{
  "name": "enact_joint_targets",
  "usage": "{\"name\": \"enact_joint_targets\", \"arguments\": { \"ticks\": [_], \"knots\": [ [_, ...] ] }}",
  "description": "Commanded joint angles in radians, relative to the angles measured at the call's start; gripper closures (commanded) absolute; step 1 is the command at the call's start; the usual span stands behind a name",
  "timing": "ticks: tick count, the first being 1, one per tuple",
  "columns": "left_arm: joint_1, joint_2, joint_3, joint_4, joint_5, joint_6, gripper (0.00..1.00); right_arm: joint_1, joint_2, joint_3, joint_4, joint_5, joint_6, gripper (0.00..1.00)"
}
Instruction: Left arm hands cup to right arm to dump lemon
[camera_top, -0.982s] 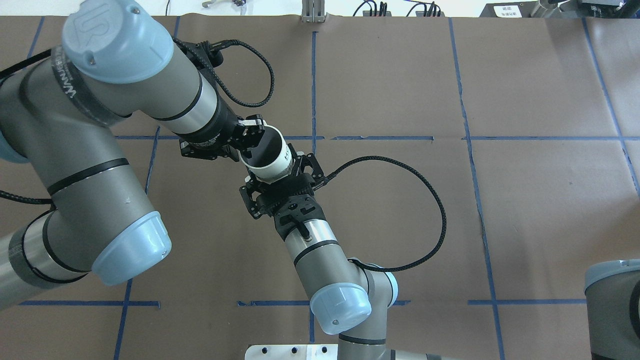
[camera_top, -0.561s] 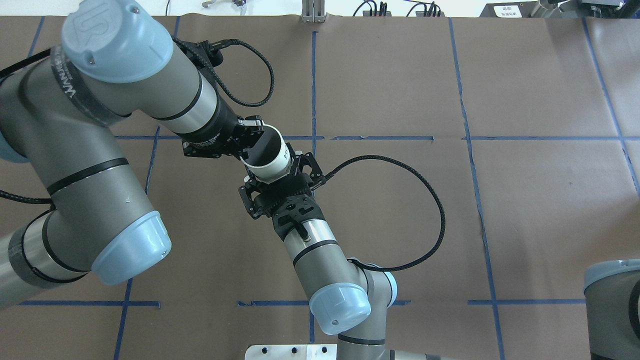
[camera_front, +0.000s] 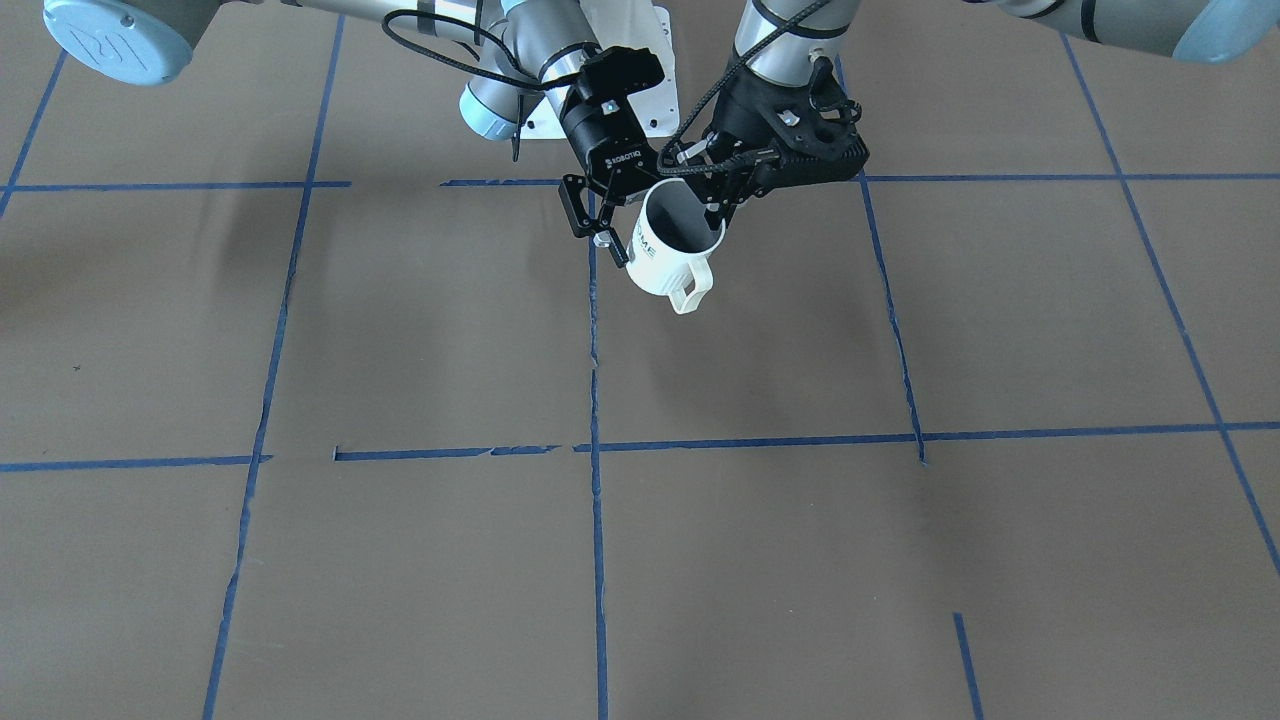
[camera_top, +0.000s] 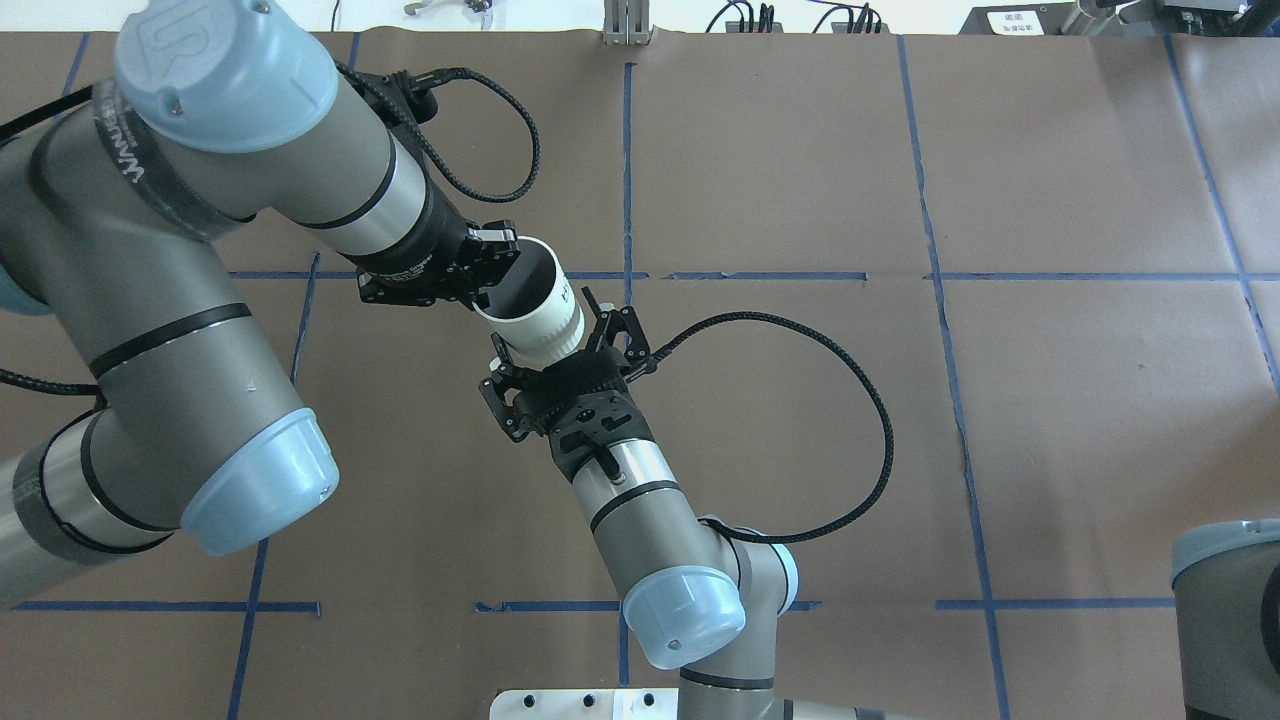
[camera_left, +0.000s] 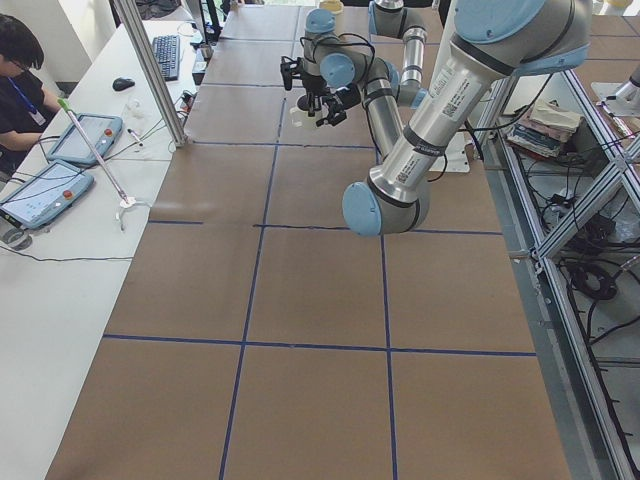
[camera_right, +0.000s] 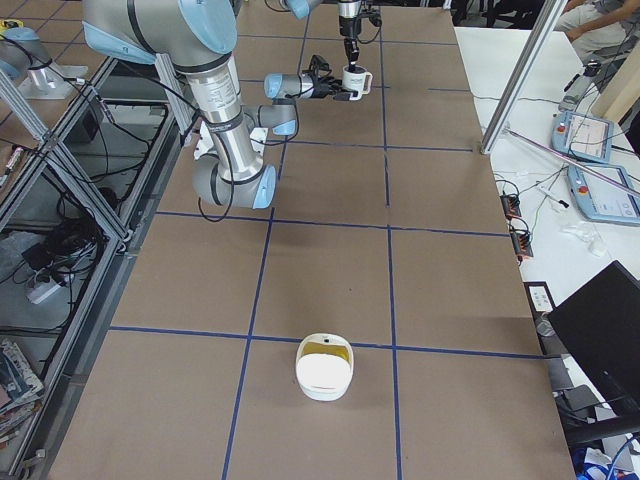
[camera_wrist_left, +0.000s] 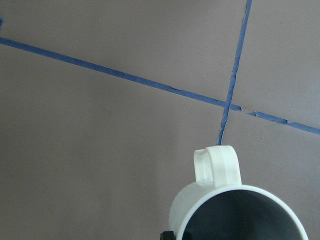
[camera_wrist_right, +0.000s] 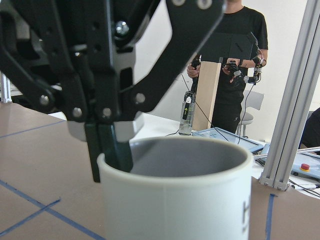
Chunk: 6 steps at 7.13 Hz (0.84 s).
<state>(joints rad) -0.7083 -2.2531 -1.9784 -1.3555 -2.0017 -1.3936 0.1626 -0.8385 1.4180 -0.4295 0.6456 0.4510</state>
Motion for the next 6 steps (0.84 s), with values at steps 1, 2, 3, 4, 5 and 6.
{"name": "enact_joint_targets", "arguments": {
  "ticks": [1, 2, 3, 4, 5, 6],
  "knots": [
    [-0.064, -0.019, 0.076, -0.013, -0.002, 0.051, 1.0, -0.002, -0.005, -0.001, -0.002, -0.001, -0.003, 0.0],
    [-0.12, -0.023, 0.113, -0.011, -0.003, 0.091, 1.0, -0.023, -0.001, -0.001, -0.003, -0.004, -0.005, 0.0],
    [-0.182, -0.026, 0.159, -0.011, -0.006, 0.181, 1.0, -0.023, -0.004, -0.001, -0.002, -0.004, -0.005, 0.0],
    [-0.247, -0.014, 0.176, -0.007, -0.058, 0.285, 1.0, -0.023, -0.001, 0.002, 0.008, -0.004, 0.008, 0.0],
    [-0.29, 0.045, 0.165, -0.011, -0.095, 0.386, 1.0, -0.003, 0.007, 0.04, 0.011, 0.005, 0.014, 0.01],
    [-0.315, 0.087, 0.153, -0.011, -0.097, 0.485, 1.0, 0.036, 0.01, 0.045, -0.032, 0.018, 0.032, 0.0]
  ]
}}
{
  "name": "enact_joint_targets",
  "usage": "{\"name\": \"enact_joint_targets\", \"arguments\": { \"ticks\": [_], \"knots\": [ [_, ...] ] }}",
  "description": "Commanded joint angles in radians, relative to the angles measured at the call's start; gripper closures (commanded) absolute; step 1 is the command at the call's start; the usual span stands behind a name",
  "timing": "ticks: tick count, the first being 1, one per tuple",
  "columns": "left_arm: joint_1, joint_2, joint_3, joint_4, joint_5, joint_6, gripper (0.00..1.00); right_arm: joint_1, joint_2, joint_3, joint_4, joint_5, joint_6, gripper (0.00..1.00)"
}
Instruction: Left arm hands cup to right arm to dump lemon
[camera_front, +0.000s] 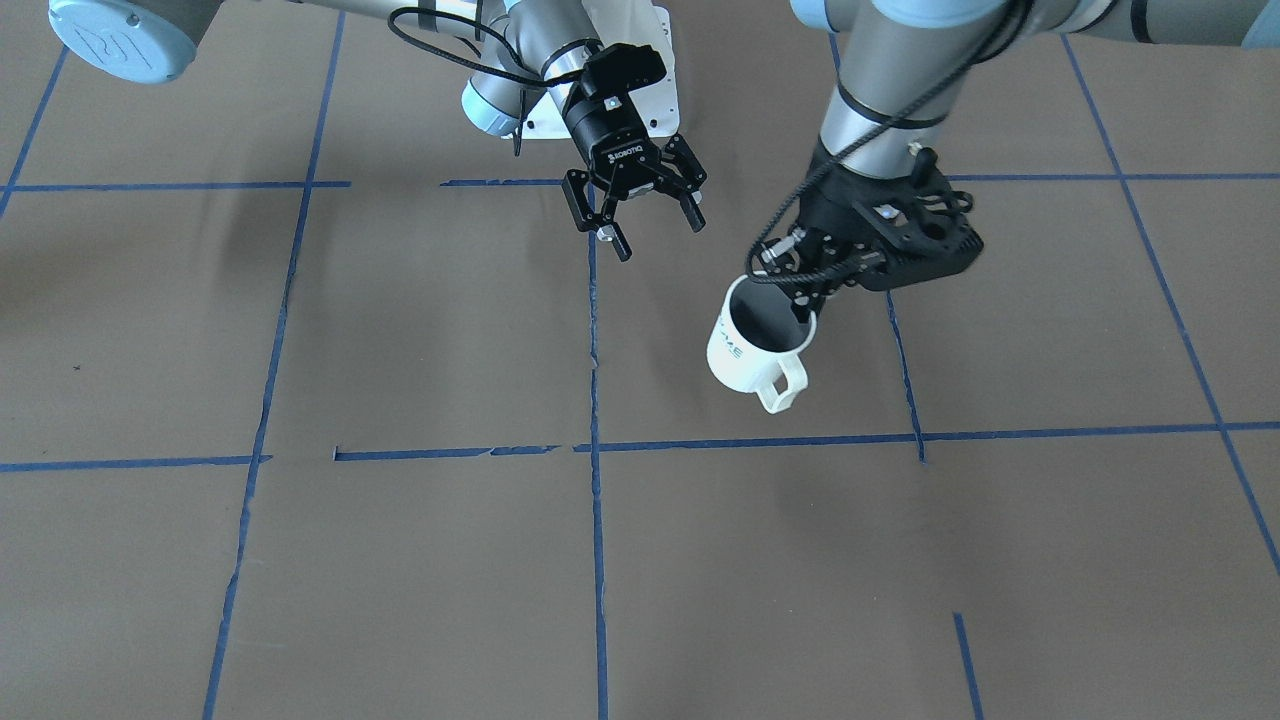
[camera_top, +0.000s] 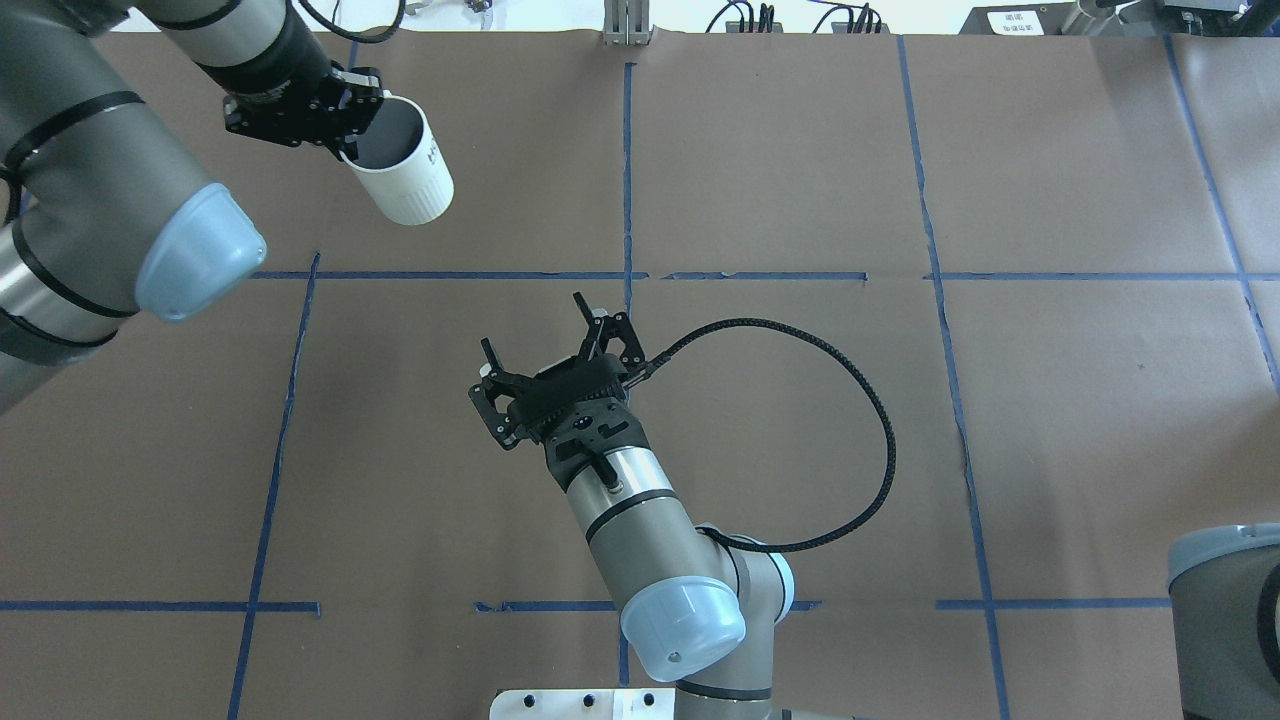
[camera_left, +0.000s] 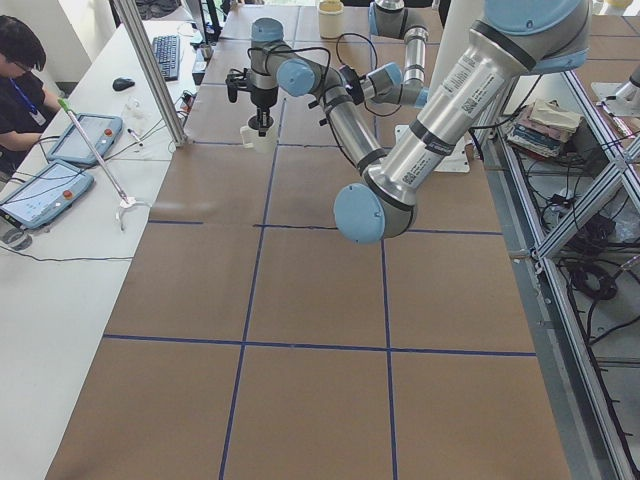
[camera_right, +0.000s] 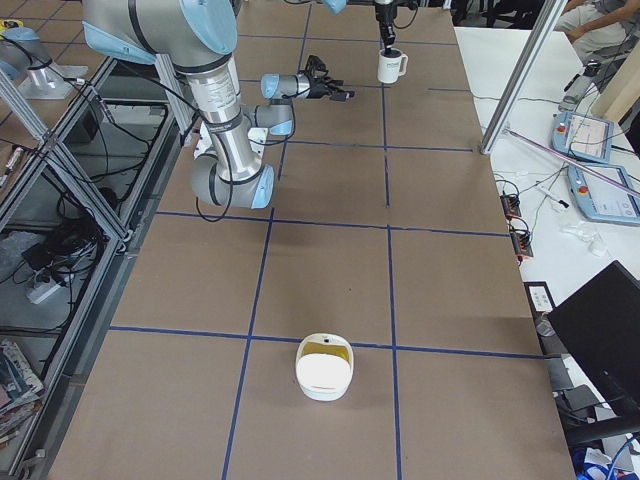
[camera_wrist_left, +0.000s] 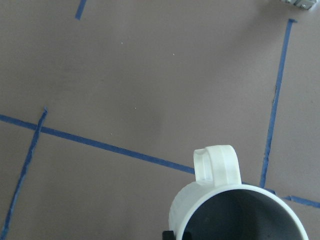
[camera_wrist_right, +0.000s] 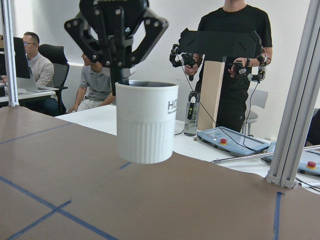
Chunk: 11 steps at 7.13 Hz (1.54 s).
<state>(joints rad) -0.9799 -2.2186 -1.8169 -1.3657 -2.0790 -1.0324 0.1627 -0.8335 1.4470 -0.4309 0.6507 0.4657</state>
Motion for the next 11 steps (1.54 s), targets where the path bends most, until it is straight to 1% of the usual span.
{"name": "enact_joint_targets", "arguments": {
  "ticks": [1, 2, 3, 4, 5, 6, 7, 8, 9, 10, 11],
  "knots": [
    [-0.06, 0.124, -0.047, -0.01, -0.021, 0.191, 1.0, 0.094, 0.001, 0.019, -0.098, 0.117, 0.151, 0.0],
    [-0.072, 0.213, -0.111, -0.027, -0.021, 0.237, 1.0, 0.169, 0.002, 0.03, -0.233, 0.221, 0.254, 0.0],
    [-0.082, 0.27, -0.142, -0.029, -0.023, 0.306, 1.0, 0.252, 0.002, 0.053, -0.37, 0.344, 0.331, 0.0],
    [-0.088, 0.351, -0.181, -0.032, -0.023, 0.363, 1.0, 0.33, 0.004, 0.067, -0.491, 0.459, 0.377, 0.0],
    [-0.117, 0.453, -0.205, -0.079, -0.041, 0.435, 1.0, 0.412, 0.008, 0.088, -0.596, 0.603, 0.428, 0.0],
    [-0.131, 0.579, -0.203, -0.204, -0.088, 0.443, 1.0, 0.508, 0.028, 0.104, -0.721, 0.817, 0.451, 0.0],
    [-0.143, 0.684, -0.184, -0.378, -0.136, 0.433, 1.0, 0.585, 0.027, 0.137, -0.855, 0.977, 0.479, 0.0],
    [-0.143, 0.751, -0.168, -0.451, -0.141, 0.43, 1.0, 0.662, 0.013, 0.151, -0.88, 1.092, 0.432, 0.0],
    [-0.142, 0.77, -0.116, -0.485, -0.141, 0.43, 1.0, 0.737, -0.007, 0.153, -0.908, 1.232, 0.328, 0.0],
    [-0.138, 0.767, -0.042, -0.58, -0.141, 0.407, 1.0, 0.799, -0.036, 0.173, -0.945, 1.351, 0.262, 0.0],
    [-0.135, 0.751, 0.046, -0.687, -0.141, 0.369, 1.0, 0.854, -0.079, 0.206, -0.972, 1.438, 0.225, 0.0]
  ]
}}
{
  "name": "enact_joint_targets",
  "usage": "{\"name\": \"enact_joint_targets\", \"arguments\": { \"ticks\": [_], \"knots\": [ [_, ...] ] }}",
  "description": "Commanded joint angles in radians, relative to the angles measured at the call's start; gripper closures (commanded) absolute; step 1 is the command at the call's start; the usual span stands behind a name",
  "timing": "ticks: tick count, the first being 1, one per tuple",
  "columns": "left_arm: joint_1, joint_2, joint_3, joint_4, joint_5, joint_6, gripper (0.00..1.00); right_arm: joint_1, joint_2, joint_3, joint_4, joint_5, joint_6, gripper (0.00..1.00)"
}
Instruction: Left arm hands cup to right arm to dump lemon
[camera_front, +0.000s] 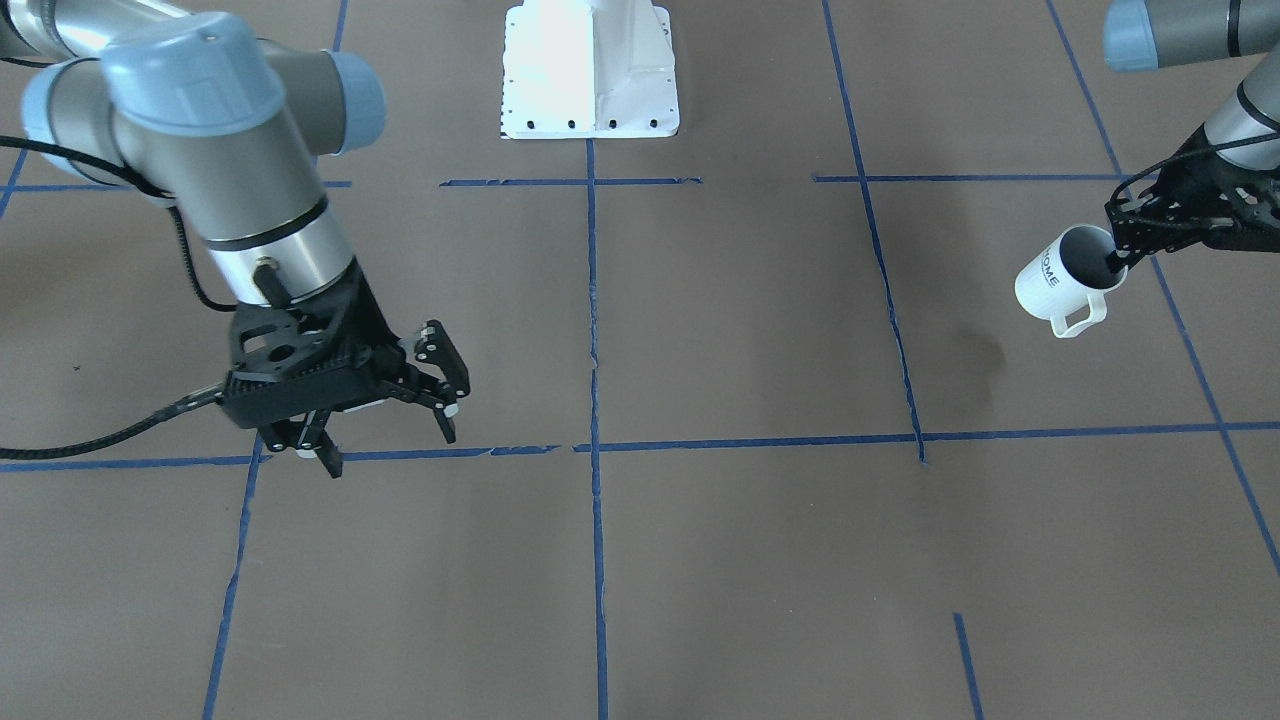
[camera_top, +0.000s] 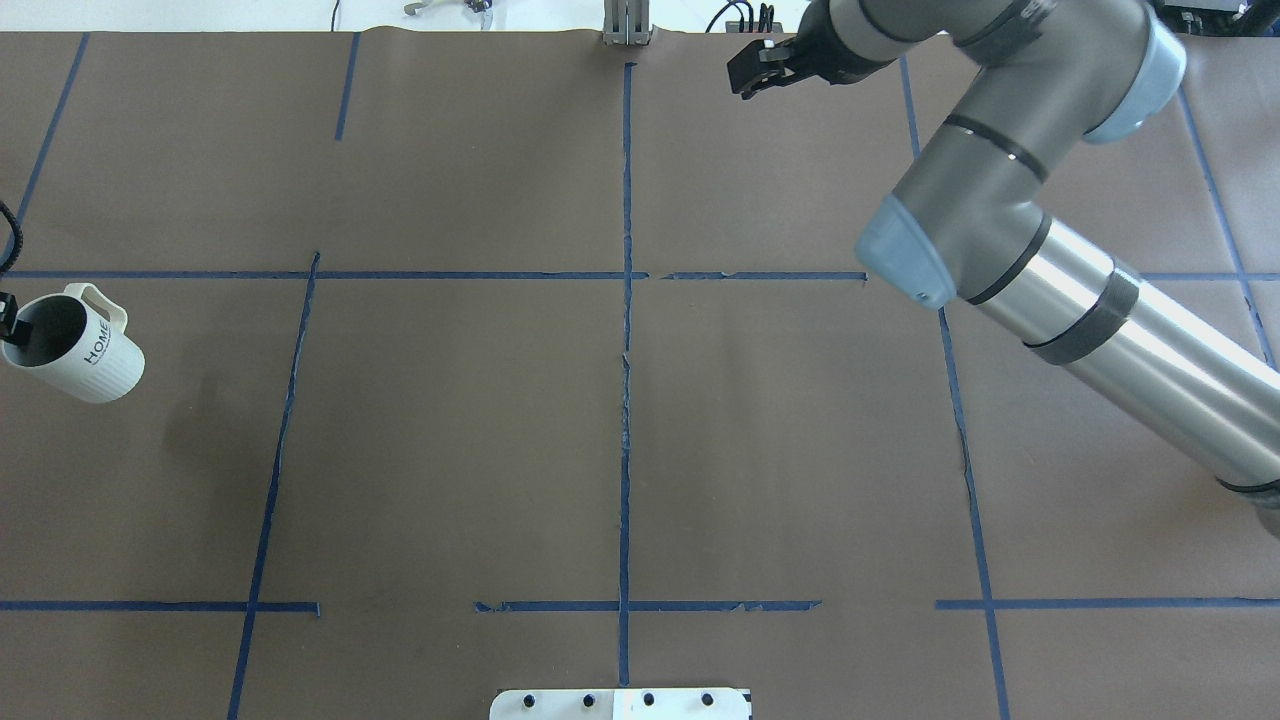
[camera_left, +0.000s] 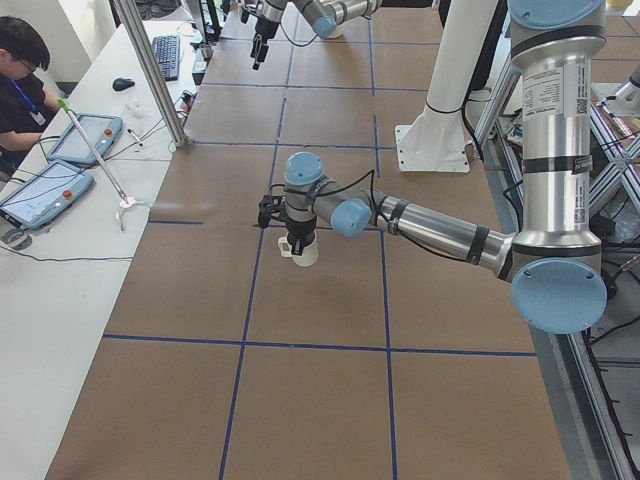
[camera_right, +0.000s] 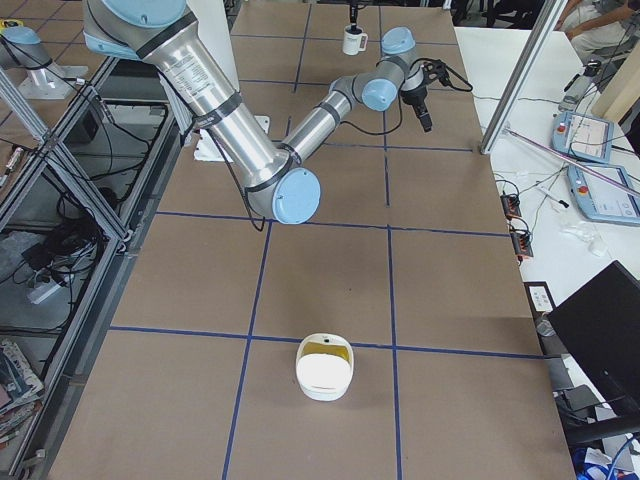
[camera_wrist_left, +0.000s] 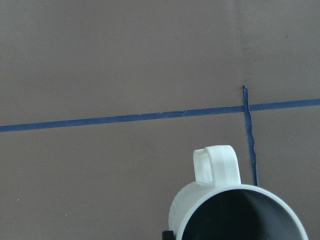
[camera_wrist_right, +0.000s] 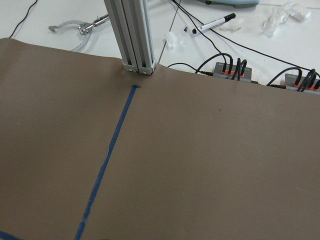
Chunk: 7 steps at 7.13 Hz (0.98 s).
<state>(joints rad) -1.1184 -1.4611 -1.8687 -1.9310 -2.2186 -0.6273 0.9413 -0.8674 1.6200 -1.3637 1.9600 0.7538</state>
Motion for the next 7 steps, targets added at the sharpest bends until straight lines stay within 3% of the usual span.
{"name": "enact_joint_targets", "arguments": {
  "ticks": [1, 3, 5, 7],
  "knots": [
    [0.003, -0.042, 0.143, -0.167, -0.001, -0.044, 1.0, 0.141, -0.067, 0.053, -0.084, 0.214, -0.162, 0.0],
    [0.005, -0.059, 0.174, -0.171, -0.001, -0.042, 0.97, 0.233, -0.161, 0.144, -0.159, 0.327, -0.292, 0.0],
    [0.005, -0.053, 0.177, -0.171, 0.008, -0.043, 0.72, 0.241, -0.292, 0.213, -0.158, 0.332, -0.355, 0.0],
    [0.003, -0.042, 0.157, -0.169, 0.008, -0.035, 0.36, 0.24, -0.346, 0.212, -0.137, 0.319, -0.402, 0.0]
  ]
}}
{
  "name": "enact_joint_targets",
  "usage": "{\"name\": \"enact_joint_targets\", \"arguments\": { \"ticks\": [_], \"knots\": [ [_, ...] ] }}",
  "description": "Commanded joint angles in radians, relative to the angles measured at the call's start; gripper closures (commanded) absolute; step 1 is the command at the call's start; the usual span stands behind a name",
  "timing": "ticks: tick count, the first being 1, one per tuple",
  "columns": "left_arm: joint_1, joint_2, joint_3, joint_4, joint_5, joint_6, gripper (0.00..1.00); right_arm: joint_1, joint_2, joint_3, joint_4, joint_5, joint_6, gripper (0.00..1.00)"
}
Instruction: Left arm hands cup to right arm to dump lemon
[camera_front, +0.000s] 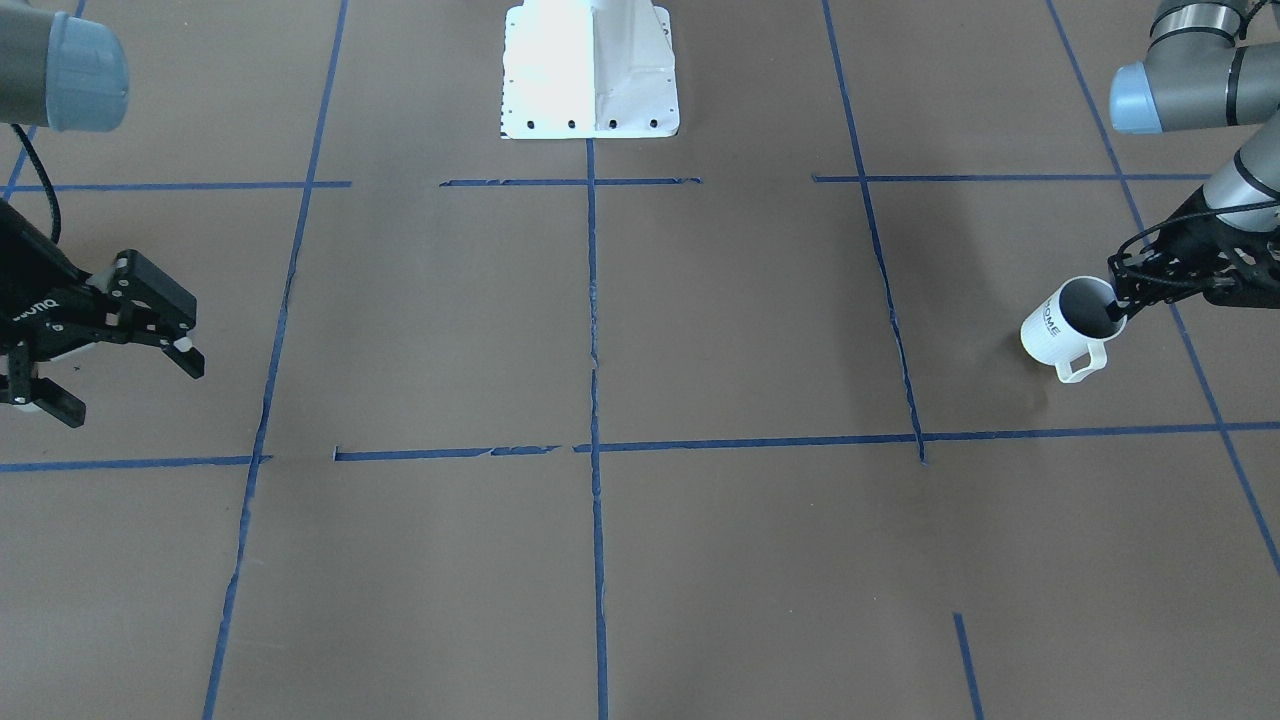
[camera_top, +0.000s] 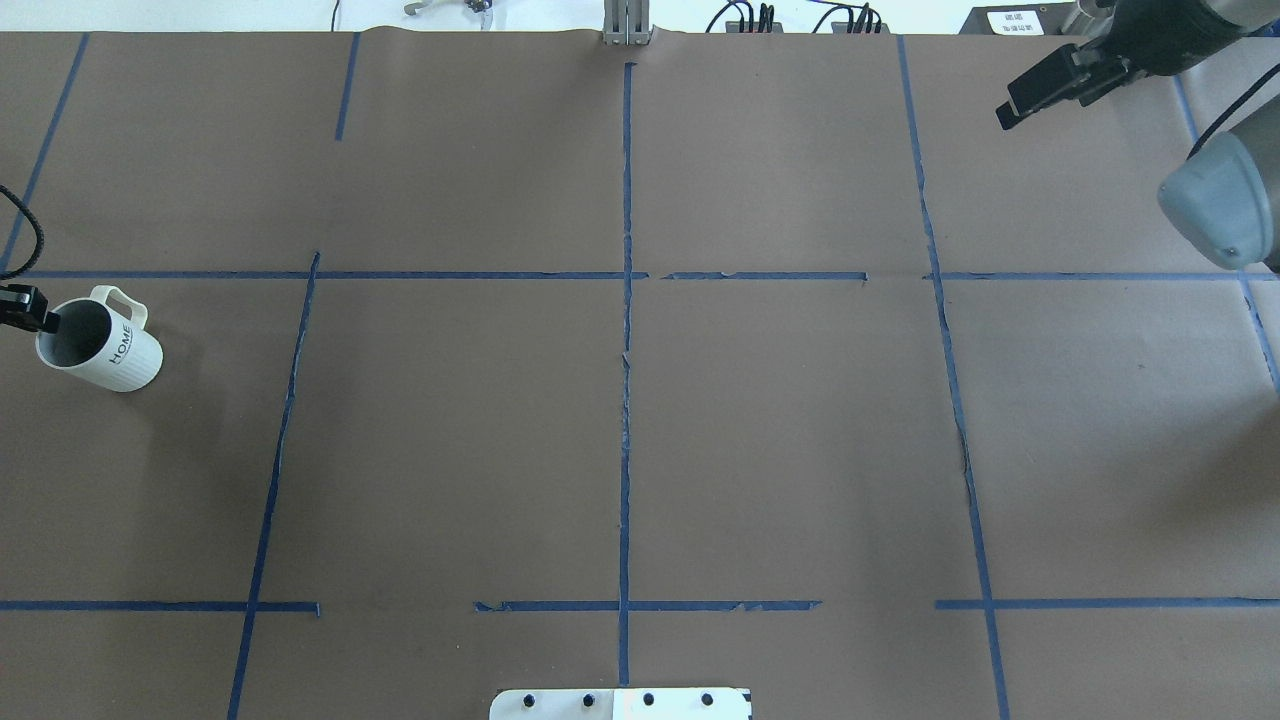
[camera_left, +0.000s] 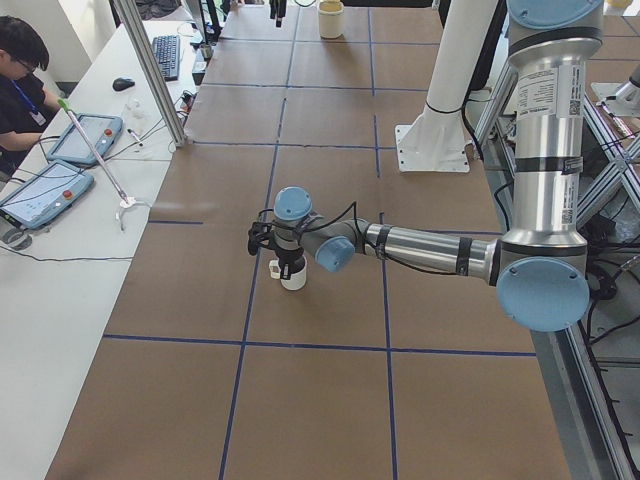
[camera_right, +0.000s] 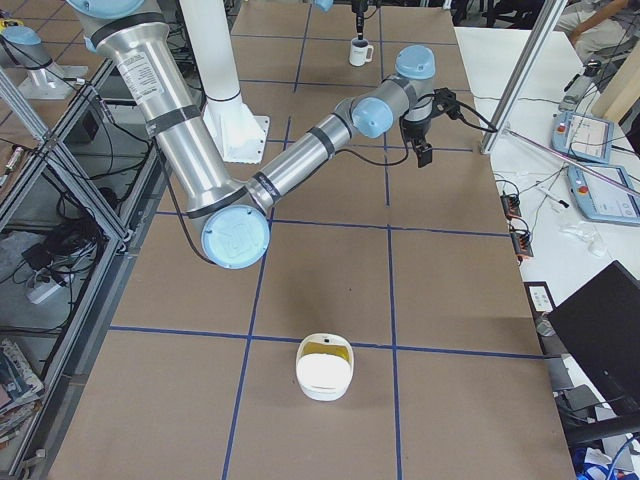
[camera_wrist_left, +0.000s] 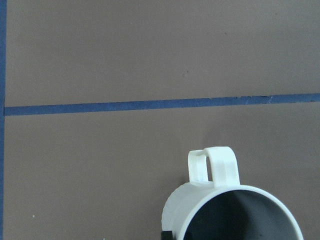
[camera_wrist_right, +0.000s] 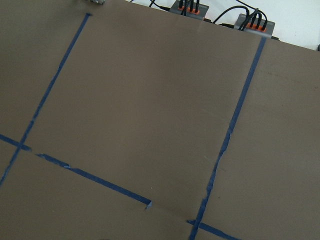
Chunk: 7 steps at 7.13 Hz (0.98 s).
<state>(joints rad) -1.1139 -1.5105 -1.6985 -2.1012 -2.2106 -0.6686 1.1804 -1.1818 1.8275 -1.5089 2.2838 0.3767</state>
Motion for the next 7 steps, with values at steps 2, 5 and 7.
{"name": "enact_joint_targets", "arguments": {
  "ticks": [2, 5, 7],
  "knots": [
    [-0.068, 0.006, -0.02, 0.024, -0.014, 0.134, 0.0, 0.008, -0.053, -0.002, 0.007, -0.004, -0.059, 0.0],
    [-0.436, 0.03, -0.026, 0.429, -0.118, 0.786, 0.0, 0.103, -0.134, -0.01, -0.017, 0.008, -0.198, 0.0],
    [-0.46, 0.073, 0.003, 0.521, -0.118, 0.804, 0.0, 0.128, -0.214, -0.007, -0.145, -0.004, -0.208, 0.0]
  ]
}}
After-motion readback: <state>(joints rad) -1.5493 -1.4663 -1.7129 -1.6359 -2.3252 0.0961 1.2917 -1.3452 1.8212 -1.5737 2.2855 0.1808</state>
